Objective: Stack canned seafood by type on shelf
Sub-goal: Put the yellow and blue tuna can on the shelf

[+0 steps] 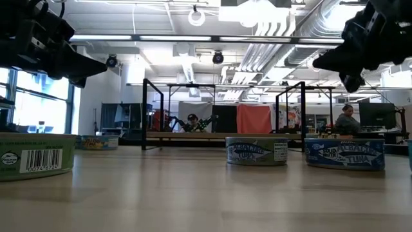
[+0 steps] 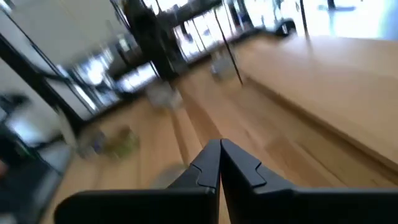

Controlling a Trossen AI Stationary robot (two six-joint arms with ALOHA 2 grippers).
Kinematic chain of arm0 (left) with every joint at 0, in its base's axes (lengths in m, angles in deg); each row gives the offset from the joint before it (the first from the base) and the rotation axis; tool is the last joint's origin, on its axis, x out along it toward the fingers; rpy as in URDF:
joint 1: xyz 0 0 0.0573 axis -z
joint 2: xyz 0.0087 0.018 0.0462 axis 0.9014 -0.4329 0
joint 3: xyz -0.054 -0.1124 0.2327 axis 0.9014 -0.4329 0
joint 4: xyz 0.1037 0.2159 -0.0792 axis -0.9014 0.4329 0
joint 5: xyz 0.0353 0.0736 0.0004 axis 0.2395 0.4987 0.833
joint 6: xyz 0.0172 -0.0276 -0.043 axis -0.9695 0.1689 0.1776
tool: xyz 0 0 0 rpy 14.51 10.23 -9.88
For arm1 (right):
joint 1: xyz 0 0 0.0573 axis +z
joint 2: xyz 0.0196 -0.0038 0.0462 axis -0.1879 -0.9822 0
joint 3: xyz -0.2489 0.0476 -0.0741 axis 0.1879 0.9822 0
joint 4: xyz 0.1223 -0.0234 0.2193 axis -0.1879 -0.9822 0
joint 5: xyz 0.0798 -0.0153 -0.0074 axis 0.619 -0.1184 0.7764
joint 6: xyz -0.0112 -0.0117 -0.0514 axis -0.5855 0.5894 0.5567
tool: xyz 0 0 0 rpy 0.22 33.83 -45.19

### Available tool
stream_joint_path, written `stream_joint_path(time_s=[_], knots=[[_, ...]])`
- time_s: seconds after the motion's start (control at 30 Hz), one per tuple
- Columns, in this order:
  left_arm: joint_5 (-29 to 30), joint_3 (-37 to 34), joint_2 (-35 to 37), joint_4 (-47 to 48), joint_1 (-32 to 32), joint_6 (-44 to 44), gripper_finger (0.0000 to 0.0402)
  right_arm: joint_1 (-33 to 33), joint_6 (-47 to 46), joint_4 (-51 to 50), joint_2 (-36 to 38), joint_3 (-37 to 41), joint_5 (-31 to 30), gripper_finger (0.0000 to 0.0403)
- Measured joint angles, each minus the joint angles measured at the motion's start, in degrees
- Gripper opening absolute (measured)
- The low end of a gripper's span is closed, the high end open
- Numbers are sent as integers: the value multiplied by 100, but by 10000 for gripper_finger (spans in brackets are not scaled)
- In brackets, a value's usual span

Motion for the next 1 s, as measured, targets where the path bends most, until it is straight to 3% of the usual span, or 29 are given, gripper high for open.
stream_joint_path(time_s=[0.23,0.37,0.63,1.0], knots=[[0,1,0,0,0,-1,1,341,-407,-2822,-1664,-1714,-442,8],[2,-1,0,-7,0,-96,1,338,-815,-3747,-2591,-2297,-441,46],[2,-1,-2,-229,0,-260,1,-335,-1218,-4089,-4083,-2364,-393,163],[2,0,0,-369,0,-260,0,-838,-1082,-3949,-5306,-2423,-655,159]])
